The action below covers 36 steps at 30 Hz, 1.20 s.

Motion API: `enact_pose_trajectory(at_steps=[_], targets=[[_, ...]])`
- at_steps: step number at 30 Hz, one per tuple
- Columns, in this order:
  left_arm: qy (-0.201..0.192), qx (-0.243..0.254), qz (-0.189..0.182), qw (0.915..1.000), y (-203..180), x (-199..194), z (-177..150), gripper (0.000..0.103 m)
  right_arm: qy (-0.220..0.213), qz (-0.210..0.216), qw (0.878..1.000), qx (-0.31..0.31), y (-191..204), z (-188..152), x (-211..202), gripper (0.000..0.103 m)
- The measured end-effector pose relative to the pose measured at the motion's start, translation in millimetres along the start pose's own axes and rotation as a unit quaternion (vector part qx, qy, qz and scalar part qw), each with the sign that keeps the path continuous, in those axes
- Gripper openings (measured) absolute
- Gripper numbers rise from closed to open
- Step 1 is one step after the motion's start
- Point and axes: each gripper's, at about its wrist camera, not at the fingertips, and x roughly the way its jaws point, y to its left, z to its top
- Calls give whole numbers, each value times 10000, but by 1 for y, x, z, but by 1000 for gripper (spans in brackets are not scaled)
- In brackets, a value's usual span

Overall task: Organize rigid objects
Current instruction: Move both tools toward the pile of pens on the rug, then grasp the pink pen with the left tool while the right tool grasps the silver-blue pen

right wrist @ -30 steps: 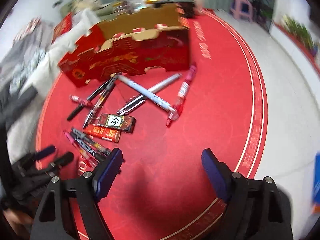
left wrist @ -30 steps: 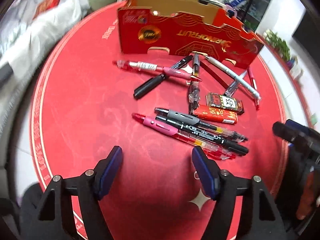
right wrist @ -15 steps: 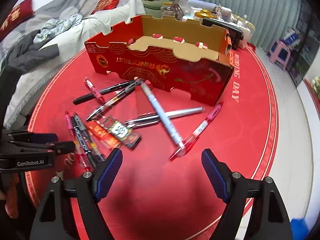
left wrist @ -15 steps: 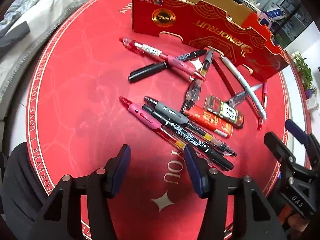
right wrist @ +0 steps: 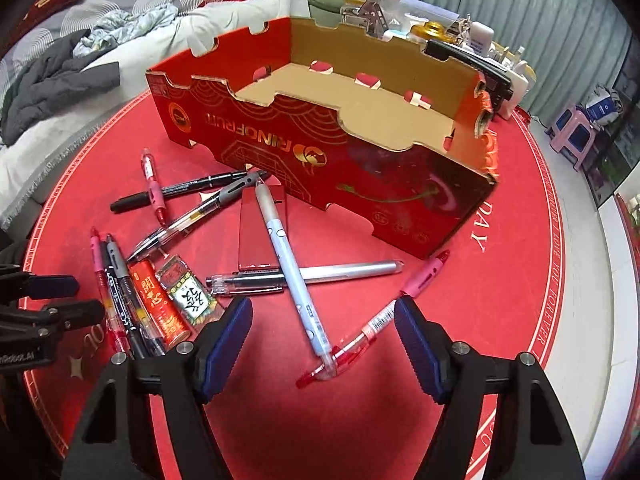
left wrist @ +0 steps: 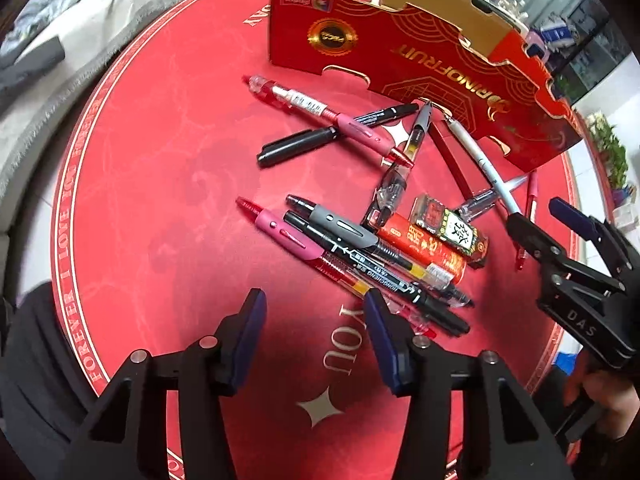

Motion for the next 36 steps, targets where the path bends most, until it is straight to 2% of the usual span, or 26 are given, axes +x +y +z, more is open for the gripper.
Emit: enact_pose_trajectory(at_steps=[5, 6, 7, 11, 13, 15, 17, 19, 20, 22, 24, 26, 29, 30, 31, 32, 33, 36], targets=[[91, 2, 335, 9994, -26, 7, 15, 57, 49, 19, 10000, -22, 7, -2, 6, 75], [107, -79, 253, 9996, -26, 7, 16, 57, 45, 15, 10000, -25, 7, -2, 6, 75], [98, -276, 1, 9996, -23, 7, 18, 57, 29, 3, 10000, -19, 7, -3, 5, 75], [117, -621, -280, 9976, -16, 9, 25, 57, -11, 22, 10000, 79, 2, -2, 3, 75], [138, -514, -136, 9985, -21, 11, 29, 57, -10, 25, 9999, 115, 1, -2, 3, 75], [94, -285, 93, 9995, -34, 11, 32, 61, -1, 60, 9998, 182, -2, -1, 5, 75], [167, -314, 328, 9988, -45, 12, 38, 80, -21, 99, 9997, 210, -2, 0, 5, 75], [222, -462, 399, 9979, -42, 18, 40, 92, -67, 123, 9997, 192, -1, 2, 3, 75], [207, -465, 408, 9979, -37, 22, 41, 95, -99, 135, 9997, 186, 0, 3, 2, 75], [212, -399, 305, 9985, -36, 24, 43, 94, -155, 167, 9995, 198, 0, 3, -1, 75], [121, -45, 350, 9993, -31, 22, 40, 87, -189, 196, 9994, 228, -1, 4, -3, 75], [78, 329, 320, 9989, -36, 18, 42, 69, -219, 234, 9991, 275, -1, 4, -5, 75], [260, 310, 45, 9992, -19, 13, 37, 51, -249, 239, 9990, 271, 0, 2, -7, 75], [349, 367, 121, 9986, -15, 15, 37, 42, -258, 236, 9990, 273, 0, 1, -8, 75], [273, 492, 280, 9980, -12, 14, 32, 27, -259, 244, 9990, 287, 0, 1, -8, 75], [218, 717, 519, 9958, -12, 15, 31, 27, -255, 260, 9988, 319, 0, 1, -9, 75], [189, 825, 567, 9948, -13, 14, 30, 27, -258, 265, 9988, 335, 0, 1, -9, 75], [210, 811, 347, 9959, -6, 17, 26, 27, -260, 269, 9986, 367, 2, 1, -9, 75]])
